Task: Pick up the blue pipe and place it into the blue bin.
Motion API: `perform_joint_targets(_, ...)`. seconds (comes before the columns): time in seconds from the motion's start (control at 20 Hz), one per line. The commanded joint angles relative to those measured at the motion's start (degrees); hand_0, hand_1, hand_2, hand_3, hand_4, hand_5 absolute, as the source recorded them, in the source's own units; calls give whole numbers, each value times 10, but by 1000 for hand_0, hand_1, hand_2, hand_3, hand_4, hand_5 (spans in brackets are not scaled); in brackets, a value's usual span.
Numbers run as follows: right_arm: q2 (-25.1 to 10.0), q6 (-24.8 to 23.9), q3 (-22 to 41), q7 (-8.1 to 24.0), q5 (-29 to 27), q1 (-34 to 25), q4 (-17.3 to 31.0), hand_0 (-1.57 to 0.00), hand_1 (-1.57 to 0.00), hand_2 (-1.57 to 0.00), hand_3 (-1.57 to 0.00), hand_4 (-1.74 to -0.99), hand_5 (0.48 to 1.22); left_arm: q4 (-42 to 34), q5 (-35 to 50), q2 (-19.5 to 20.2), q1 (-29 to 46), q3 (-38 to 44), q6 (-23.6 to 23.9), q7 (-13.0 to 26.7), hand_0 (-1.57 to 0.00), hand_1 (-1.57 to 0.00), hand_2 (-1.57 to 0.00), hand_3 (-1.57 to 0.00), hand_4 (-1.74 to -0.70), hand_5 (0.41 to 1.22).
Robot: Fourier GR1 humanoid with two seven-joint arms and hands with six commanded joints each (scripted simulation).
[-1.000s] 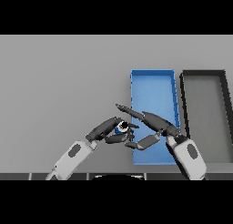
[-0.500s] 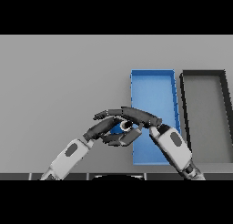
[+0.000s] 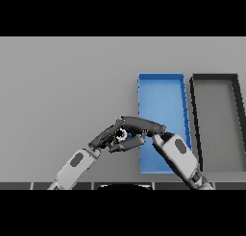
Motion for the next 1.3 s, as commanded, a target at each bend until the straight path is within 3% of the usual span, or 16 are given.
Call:
perform_joint_targets(0.0,-2,6,3,-19,26,1,4,-1456,-1454,-1459,-1410,-1447,1059,4,-2,0,-3,-1,2,12,-1438,-1426,-1348,-1405,-1706,1221)
perform_joint_targets(0.2,-1,1,5,-29,26,6,4,-1524,-1523,-1525,-1505,-1475,1155,4,7,4,-1,6,-5,9,-1516,-1512,-1388,-1503,-1727,1221)
perform_joint_targets(0.25,3,-6,-1,-28,16,1,5,-1533,-1533,-1534,-1518,-1480,1168,-3,3,9,-2,6,-3,5,-1435,-1354,-1221,-1333,-1648,1221)
perform_joint_targets(0.35,10,-11,-1,-13,8,4,3,-1547,-1546,-1548,-1537,-1487,1187,2,-31,32,-16,-4,-15,-12,-925,-866,-781,-853,-1415,1221)
perform_joint_targets(0.45,8,-1,-5,-10,15,7,-2,-1556,-1555,-1556,-1549,-1490,1199,9,-56,46,-31,-9,-37,-15,-592,-554,-500,-546,-1216,1221)
perform_joint_targets(0.5,9,5,-6,-9,15,9,-5,-1559,-1558,-1559,-1554,-1491,1204,5,-68,48,-27,-13,-40,-16,-473,-443,-399,-436,-1143,1187)
perform_joint_targets(0.65,17,15,-12,-23,10,10,-9,-1565,-1565,-1565,-1562,-1494,1212,11,-88,50,-19,-13,-29,-10,-242,-226,-204,-223,-999,930)
perform_joint_targets(0.75,32,15,-5,-24,25,9,-4,-1567,-1567,-1567,-1565,-1496,1215,9,-88,53,-23,-10,-27,16,-154,-145,-130,-142,-942,785)
perform_joint_targets(0.9,36,14,-7,-19,42,12,-12,-1569,-1569,-1569,-1568,-1495,1218,16,-92,45,-31,-12,-22,25,-79,-74,-66,-72,-889,664)
perform_joint_targets(1.1,42,22,-15,-26,39,15,-5,-1570,-1570,-1570,-1570,-1490,1220,8,-70,46,-19,-5,-29,41,-32,-30,-27,-29,-889,587)
perform_joint_targets(1.25,45,10,-31,-4,6,4,-10,-1571,-1571,-1571,-1570,-1489,1220,14,-70,40,-19,-4,-22,60,-16,-15,-13,-14,-896,562)
